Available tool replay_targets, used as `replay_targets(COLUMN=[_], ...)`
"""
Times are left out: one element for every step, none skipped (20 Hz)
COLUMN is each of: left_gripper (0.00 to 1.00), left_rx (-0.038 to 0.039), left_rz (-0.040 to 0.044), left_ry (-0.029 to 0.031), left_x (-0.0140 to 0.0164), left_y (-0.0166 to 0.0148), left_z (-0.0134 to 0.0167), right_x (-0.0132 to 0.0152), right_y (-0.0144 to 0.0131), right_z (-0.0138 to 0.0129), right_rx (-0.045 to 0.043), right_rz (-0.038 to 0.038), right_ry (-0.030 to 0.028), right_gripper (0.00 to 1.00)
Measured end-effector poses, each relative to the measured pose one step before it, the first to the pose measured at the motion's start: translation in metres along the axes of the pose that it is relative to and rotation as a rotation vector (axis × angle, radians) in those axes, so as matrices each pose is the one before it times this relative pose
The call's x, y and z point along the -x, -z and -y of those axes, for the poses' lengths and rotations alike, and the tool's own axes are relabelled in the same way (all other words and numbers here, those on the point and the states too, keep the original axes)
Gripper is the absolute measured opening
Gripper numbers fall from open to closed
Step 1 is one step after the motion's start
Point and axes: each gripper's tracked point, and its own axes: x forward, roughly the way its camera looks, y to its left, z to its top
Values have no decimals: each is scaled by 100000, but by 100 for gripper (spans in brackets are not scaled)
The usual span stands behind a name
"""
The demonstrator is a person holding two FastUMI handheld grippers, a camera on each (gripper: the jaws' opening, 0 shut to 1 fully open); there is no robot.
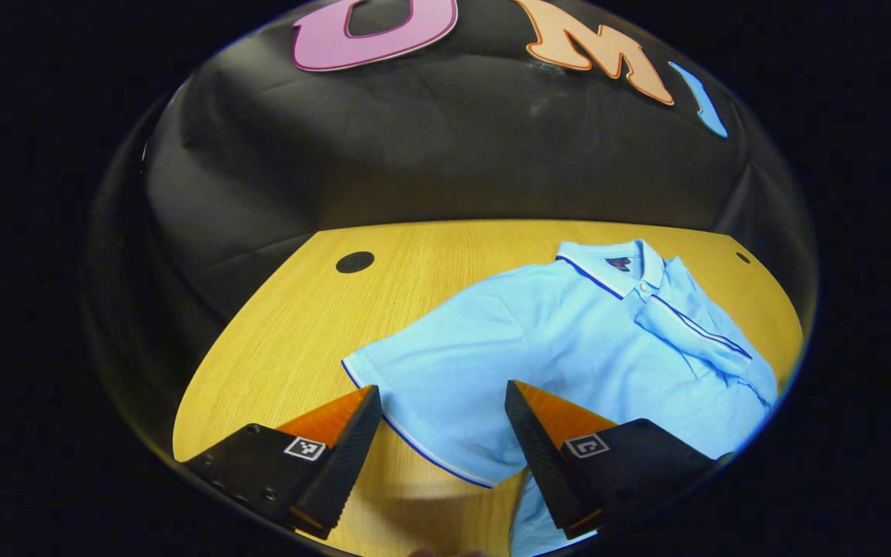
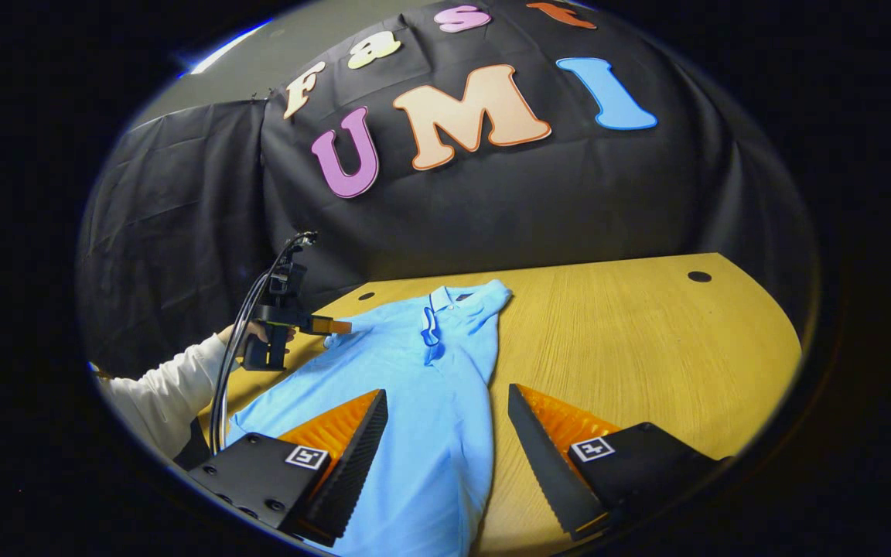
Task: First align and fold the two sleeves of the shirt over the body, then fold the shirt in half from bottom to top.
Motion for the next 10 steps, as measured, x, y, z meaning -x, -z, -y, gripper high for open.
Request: replay_targets(left_gripper=[95, 96, 96, 95, 95, 95, 94, 93, 93, 91], left_rx=[800, 1071, 416, 837, 1265, 864, -203, -147, -340, 539], left_rz=[-1479, 1466, -444, -950, 1002, -441, -183, -198, -625, 48], left_ry=[36, 404, 18, 381, 831, 653, 442, 57, 1004, 770], left_x=[-5, -86, -7, 38, 3, -35, 95, 5, 68, 46], left_y=[387, -343, 182, 243, -127, 144, 185, -52, 52, -67], left_z=[12, -10, -62, -74, 99, 157, -103, -20, 214, 318], right_x=[-55, 225, 27, 92, 104, 116, 42, -87, 72, 60], right_y=[17, -37, 49, 40, -164, -217, -245, -51, -175, 4], right_z=[16, -162, -127, -92, -356, -342, -313, -98, -80, 53], right_rx=[-175, -471, -923, -1346, -1293, -967, -416, -147, 9, -263], right_rz=[-79, -95, -198, -171, 98, 470, 717, 564, 453, 200], right_ry=[158, -349, -151, -501, -1087, -1287, -841, -459, -182, 38], right_gripper=[98, 98, 98, 98, 98, 98, 98, 98, 98, 98])
